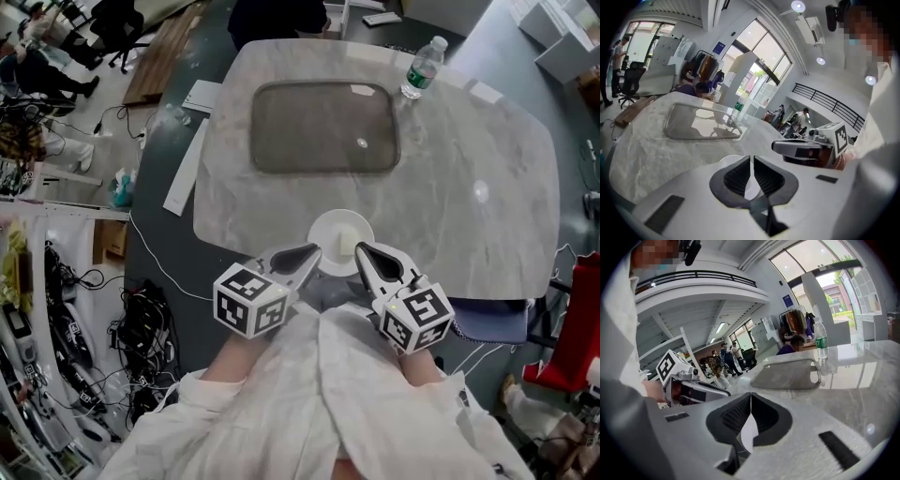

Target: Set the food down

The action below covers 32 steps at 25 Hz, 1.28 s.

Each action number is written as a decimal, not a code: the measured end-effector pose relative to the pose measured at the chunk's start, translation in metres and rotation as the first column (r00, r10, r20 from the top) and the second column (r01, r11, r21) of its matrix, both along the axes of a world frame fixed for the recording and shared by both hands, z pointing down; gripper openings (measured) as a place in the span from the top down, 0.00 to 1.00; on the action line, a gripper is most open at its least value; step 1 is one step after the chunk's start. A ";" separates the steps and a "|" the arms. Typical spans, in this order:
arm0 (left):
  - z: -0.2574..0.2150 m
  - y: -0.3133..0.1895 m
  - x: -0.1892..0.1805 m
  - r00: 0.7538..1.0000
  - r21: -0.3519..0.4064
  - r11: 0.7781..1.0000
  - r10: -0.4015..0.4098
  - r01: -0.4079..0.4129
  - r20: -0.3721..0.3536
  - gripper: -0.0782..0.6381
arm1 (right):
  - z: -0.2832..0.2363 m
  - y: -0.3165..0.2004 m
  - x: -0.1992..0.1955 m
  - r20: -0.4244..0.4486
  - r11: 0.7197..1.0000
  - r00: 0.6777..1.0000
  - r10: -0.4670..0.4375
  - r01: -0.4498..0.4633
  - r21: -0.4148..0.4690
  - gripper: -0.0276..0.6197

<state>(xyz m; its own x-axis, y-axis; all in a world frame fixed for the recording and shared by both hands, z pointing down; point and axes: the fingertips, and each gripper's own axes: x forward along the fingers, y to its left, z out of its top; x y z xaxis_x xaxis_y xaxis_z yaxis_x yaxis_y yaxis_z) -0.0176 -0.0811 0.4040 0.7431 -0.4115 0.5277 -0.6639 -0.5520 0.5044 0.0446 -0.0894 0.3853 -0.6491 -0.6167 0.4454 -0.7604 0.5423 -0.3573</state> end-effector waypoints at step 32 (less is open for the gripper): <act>0.100 0.025 -0.011 0.994 -0.272 0.961 -0.012 0.041 0.108 0.84 | 0.097 0.021 0.034 -0.099 0.952 0.986 0.137 -0.158 -0.260 0.95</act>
<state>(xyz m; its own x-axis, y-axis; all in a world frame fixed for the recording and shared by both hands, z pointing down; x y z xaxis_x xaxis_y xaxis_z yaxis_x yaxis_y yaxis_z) -0.0283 -0.0556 0.5044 0.6688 -0.2594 0.6967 -0.7333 -0.3840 0.5610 0.0786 -0.0684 0.4821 -0.5159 -0.5551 0.6524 -0.8564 0.3151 -0.4091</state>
